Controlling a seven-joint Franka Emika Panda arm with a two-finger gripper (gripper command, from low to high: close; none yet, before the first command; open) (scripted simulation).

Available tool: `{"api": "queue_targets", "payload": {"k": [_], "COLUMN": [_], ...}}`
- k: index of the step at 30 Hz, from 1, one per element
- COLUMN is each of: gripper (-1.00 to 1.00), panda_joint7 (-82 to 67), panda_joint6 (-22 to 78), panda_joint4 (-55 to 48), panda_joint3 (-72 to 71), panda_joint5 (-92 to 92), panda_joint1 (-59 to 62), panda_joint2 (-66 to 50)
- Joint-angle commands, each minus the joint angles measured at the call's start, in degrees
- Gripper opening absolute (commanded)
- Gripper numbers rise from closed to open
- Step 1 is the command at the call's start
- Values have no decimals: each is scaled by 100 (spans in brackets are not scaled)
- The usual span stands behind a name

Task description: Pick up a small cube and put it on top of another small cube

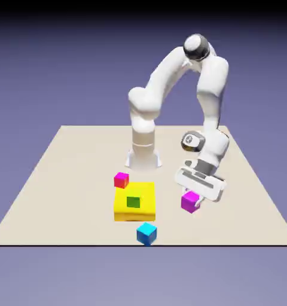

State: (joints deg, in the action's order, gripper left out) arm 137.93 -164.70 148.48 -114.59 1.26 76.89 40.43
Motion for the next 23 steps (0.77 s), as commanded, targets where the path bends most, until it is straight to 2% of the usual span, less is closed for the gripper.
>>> {"api": "queue_targets", "payload": {"k": [1,13,19,20,23], "gripper": [-100,-100,-100,100,100], "panda_joint7": [104,1310,1219,1219,1256], "panda_joint6": [169,2060,1185,1184,1541], "panda_joint4": [-125,-1582,-1630,-1630,-1611], "panda_joint3": [-17,-216,-1045,-1045,-707], "panda_joint5": [-93,-1174,-862,-862,-989], "panda_joint1": [208,2625,3643,3643,3228], "panda_joint2": [-49,-612,109,110,-184]}}
